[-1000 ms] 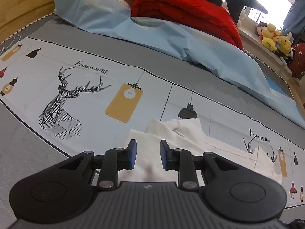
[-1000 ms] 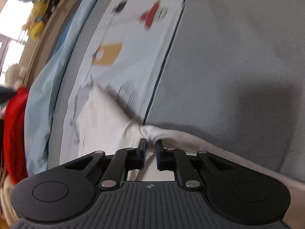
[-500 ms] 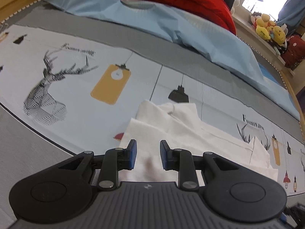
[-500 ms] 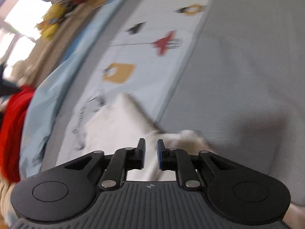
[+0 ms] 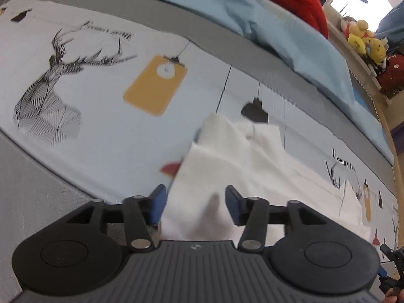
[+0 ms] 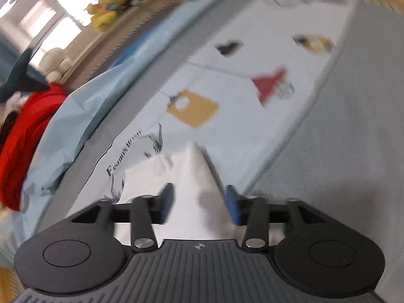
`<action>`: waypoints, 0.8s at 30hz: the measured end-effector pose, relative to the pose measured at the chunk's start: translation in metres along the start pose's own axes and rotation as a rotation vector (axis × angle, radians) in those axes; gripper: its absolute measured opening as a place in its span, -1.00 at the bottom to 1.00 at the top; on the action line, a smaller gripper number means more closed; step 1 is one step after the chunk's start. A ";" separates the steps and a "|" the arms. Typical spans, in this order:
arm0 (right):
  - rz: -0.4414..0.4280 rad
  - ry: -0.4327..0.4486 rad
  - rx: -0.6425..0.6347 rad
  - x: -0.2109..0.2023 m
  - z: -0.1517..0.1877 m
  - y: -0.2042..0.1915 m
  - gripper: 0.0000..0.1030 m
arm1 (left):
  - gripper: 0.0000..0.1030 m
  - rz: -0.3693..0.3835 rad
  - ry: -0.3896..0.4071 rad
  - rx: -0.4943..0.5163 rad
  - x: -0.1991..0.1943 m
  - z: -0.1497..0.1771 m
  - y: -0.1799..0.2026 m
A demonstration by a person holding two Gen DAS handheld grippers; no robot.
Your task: Fold small clothes
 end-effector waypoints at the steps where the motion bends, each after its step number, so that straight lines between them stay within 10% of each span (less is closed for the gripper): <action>1: 0.016 -0.006 -0.025 0.006 -0.003 0.000 0.17 | 0.28 0.012 -0.006 -0.005 0.005 -0.003 -0.002; 9: -0.010 -0.101 -0.273 0.063 -0.003 -0.015 0.22 | 0.34 0.108 0.001 0.012 0.051 -0.022 -0.007; 11: -0.048 -0.082 -0.351 0.069 -0.003 -0.025 -0.18 | 0.32 0.138 0.040 0.077 0.055 -0.019 -0.003; 12: -0.063 -0.071 -0.363 0.071 -0.004 -0.028 -0.26 | 0.17 0.143 0.052 0.116 0.056 -0.017 0.001; 13: -0.066 -0.055 -0.368 0.075 -0.004 -0.028 -0.35 | -0.51 0.156 0.060 0.150 0.057 -0.015 0.004; 16: -0.087 -0.012 -0.377 0.083 -0.006 -0.027 -0.77 | -0.83 0.187 0.099 0.187 0.054 -0.016 0.004; 21: -0.187 0.175 -0.406 0.059 -0.023 -0.048 -0.82 | -0.85 0.226 0.282 0.139 0.019 -0.036 0.000; 24: -0.100 0.271 -0.492 0.049 -0.032 -0.063 -0.75 | -0.51 0.148 0.268 0.113 0.016 -0.041 -0.006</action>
Point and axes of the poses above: each gripper's, at about its wrist camera, not at the fingertips, and x roughly the way its jaws point, y to its right, z to its underside, the point moved 1 cm from there along x, roughly the way its jaws point, and after that the axes turned 10 degrees about -x, right-handed, at the moved point
